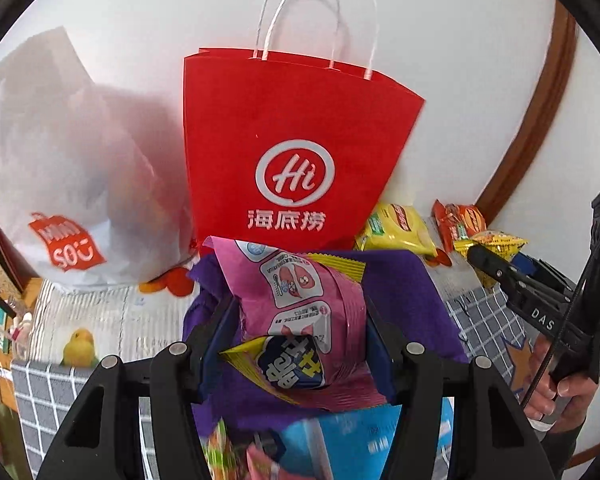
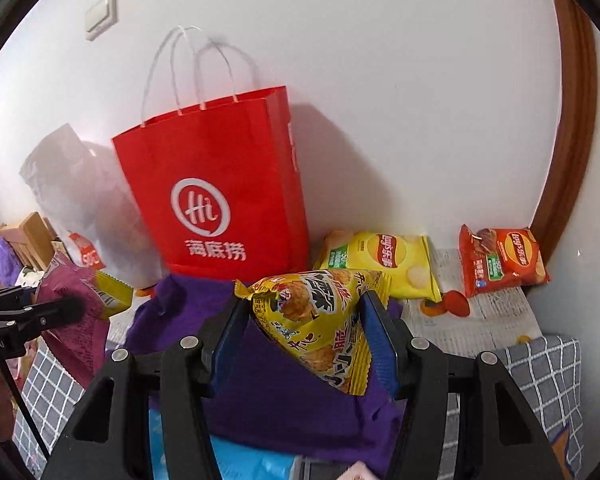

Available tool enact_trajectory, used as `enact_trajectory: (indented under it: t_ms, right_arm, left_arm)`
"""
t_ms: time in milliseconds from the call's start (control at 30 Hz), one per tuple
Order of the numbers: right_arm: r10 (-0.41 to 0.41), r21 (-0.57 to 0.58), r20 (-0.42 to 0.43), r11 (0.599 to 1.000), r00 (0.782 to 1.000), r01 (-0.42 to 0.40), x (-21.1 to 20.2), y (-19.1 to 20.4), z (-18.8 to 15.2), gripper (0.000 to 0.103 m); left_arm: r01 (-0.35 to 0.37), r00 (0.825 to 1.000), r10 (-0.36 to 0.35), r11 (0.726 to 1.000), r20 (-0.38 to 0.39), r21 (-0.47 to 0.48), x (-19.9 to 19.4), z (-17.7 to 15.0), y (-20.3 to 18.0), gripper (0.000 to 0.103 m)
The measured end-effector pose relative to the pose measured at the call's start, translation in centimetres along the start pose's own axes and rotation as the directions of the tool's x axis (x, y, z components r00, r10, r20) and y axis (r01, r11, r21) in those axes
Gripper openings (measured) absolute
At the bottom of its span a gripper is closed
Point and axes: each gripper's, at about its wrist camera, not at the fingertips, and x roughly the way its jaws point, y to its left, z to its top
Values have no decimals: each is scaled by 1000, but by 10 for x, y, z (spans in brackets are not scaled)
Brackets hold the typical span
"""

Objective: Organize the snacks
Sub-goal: 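Lift and carry both held bags up onto the purple towel by the red bag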

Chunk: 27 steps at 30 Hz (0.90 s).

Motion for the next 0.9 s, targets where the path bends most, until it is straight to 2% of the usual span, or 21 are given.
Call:
enact_trajectory:
  t_ms: [200,500,900]
  right_arm:
    - [2,-17,-21,1000,1000,-2,31,-8,5,57]
    - [-1,-60,-162,998,987,-9,92,-21,-23,57]
    - [-17,-78,-266,997,964,-4,128,-24,-45,57]
  left_arm:
    - [13,1000,-14,1000,-14,-26,32,13,10,57]
    - [-6,991,0,999,-133,-42,96,-6,23,57]
    - [-10,983,3,999,-184,-37,118,-17,24,57]
